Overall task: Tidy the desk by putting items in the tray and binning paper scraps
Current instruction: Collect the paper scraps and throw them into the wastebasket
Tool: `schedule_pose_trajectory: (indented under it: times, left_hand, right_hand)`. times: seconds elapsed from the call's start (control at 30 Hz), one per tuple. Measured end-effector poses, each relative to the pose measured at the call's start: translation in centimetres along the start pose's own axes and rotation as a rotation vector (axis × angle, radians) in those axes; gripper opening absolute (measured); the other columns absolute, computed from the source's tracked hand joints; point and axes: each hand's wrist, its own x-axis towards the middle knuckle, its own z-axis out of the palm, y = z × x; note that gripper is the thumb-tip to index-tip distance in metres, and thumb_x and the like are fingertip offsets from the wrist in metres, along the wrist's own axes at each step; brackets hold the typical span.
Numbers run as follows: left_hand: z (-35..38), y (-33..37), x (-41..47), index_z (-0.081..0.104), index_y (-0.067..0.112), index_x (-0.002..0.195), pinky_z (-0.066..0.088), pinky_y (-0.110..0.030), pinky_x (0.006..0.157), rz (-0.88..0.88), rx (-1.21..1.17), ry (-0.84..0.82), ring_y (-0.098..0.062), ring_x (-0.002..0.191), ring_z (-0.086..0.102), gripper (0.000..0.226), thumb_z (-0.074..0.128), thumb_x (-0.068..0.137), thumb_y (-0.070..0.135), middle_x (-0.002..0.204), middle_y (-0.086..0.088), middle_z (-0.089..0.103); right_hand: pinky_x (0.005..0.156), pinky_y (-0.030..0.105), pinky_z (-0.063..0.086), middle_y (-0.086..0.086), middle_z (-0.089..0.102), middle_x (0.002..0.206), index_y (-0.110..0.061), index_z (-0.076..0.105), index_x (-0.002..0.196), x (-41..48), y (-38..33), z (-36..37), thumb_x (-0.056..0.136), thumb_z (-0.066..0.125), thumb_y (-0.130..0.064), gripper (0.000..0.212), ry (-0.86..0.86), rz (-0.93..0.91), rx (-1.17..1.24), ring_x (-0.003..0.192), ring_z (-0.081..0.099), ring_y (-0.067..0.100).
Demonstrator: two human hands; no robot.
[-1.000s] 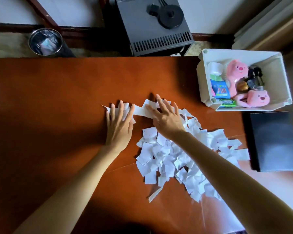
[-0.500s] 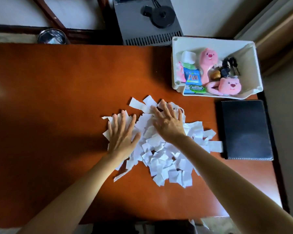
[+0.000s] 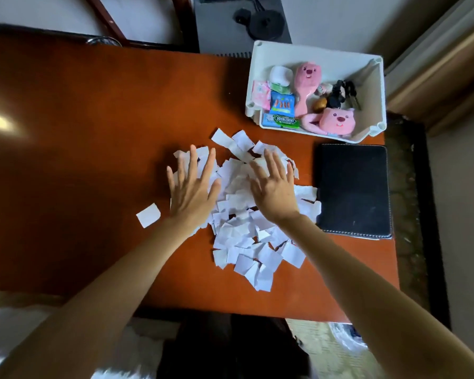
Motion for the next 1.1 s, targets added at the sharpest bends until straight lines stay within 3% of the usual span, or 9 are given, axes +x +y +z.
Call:
schedule_pose_trajectory:
  times: [0.1, 0.3, 0.43, 0.53, 0.63, 0.7, 0.83, 0.97, 1.1]
  left_hand:
    - [0.0, -1.1, -3.1, 0.007, 0.022, 0.150, 0.007, -0.057, 0.115, -0.174, -0.026, -0.007, -0.039, 0.145, 0.002, 0.059, 0.030, 0.098, 0.038, 0.158, -0.016, 0.001]
    - [2.6, -2.6, -7.3, 0.006, 0.015, 0.150, 0.003, -0.055, 0.116, -0.383, -0.108, -0.131, -0.041, 0.144, -0.003, 0.063, 0.031, 0.098, 0.039, 0.156, -0.023, -0.003]
    - [3.5, -1.7, -7.7, 0.012, 0.010, 0.149, 0.009, -0.048, 0.118, -0.202, -0.170, -0.032, -0.039, 0.145, 0.008, 0.061, 0.028, 0.098, 0.038, 0.155, -0.024, 0.007]
    - [4.1, -0.4, -7.5, 0.013, 0.009, 0.149, 0.011, -0.043, 0.119, -0.077, -0.282, 0.031, -0.034, 0.146, 0.009, 0.056, 0.034, 0.099, 0.026, 0.156, -0.021, 0.008]
    - [4.5, 0.3, -7.5, 0.017, 0.009, 0.148, 0.017, -0.043, 0.118, -0.076, -0.351, 0.139, -0.035, 0.145, 0.015, 0.054, 0.035, 0.099, 0.022, 0.156, -0.019, 0.013]
    - [4.8, 0.4, -8.1, 0.022, 0.009, 0.147, 0.015, -0.044, 0.117, -0.076, -0.323, 0.227, -0.036, 0.144, 0.016, 0.052, 0.037, 0.099, 0.020, 0.155, -0.020, 0.014]
    - [4.8, 1.0, -10.0, 0.024, 0.012, 0.147, 0.012, -0.043, 0.118, -0.011, -0.312, 0.281, -0.034, 0.146, 0.006, 0.053, 0.039, 0.096, 0.016, 0.157, -0.019, 0.006]
    - [5.2, 1.5, -12.1, 0.021, 0.019, 0.148, 0.005, -0.040, 0.119, 0.115, -0.317, 0.266, -0.029, 0.147, -0.003, 0.052, 0.035, 0.098, 0.016, 0.158, -0.013, -0.002]
    - [7.0, 1.2, -13.1, 0.012, 0.037, 0.148, -0.009, -0.046, 0.117, 0.257, -0.200, 0.153, -0.025, 0.144, -0.022, 0.050, 0.026, 0.100, 0.032, 0.159, -0.003, -0.010]
  right_hand:
    - [0.117, 0.053, 0.004, 0.016, 0.009, 0.157, -0.016, 0.029, 0.145, -2.5, -1.2, 0.5, 0.099, 0.034, -0.026, 0.048, -0.064, -0.001, 0.001, 0.146, 0.003, 0.033]
    - [0.117, 0.051, -0.006, 0.011, -0.013, 0.157, -0.021, 0.009, 0.150, -5.8, -3.6, 2.9, 0.101, 0.023, -0.032, 0.052, -0.210, -0.021, -0.093, 0.145, -0.014, 0.029]
    - [0.117, 0.051, -0.006, 0.009, -0.008, 0.158, -0.024, 0.012, 0.149, -6.6, -2.9, 4.0, 0.101, 0.023, -0.032, 0.050, -0.198, 0.004, -0.089, 0.147, -0.009, 0.028]
    - [0.116, 0.053, -0.002, 0.011, 0.008, 0.158, -0.026, 0.022, 0.147, -6.3, -1.7, 4.3, 0.100, 0.025, -0.033, 0.048, -0.116, -0.016, -0.035, 0.147, 0.006, 0.027]
    - [0.112, 0.057, 0.019, 0.019, 0.037, 0.146, -0.017, 0.043, 0.138, -6.7, -0.6, 3.5, 0.092, 0.023, -0.033, 0.053, 0.065, -0.043, 0.077, 0.135, 0.037, 0.034]
    - [0.109, 0.053, 0.026, 0.021, 0.044, 0.140, -0.012, 0.051, 0.132, -7.6, 0.1, 2.9, 0.090, 0.027, -0.027, 0.050, 0.169, -0.033, 0.141, 0.129, 0.044, 0.036]
    - [0.111, 0.042, 0.024, 0.017, 0.038, 0.144, -0.015, 0.047, 0.135, -10.2, 0.9, 2.2, 0.086, 0.036, -0.039, 0.055, 0.254, 0.011, 0.125, 0.131, 0.036, 0.034]
    - [0.116, 0.044, 0.021, 0.014, 0.026, 0.152, -0.026, 0.039, 0.140, -13.4, 1.1, 3.3, 0.076, 0.029, -0.064, 0.075, 0.277, 0.019, 0.075, 0.140, 0.024, 0.031]
    - [0.120, 0.046, 0.002, 0.003, -0.004, 0.159, -0.038, 0.014, 0.146, -16.6, 2.1, 5.4, 0.072, 0.044, -0.077, 0.088, 0.101, 0.027, 0.022, 0.147, -0.006, 0.026]
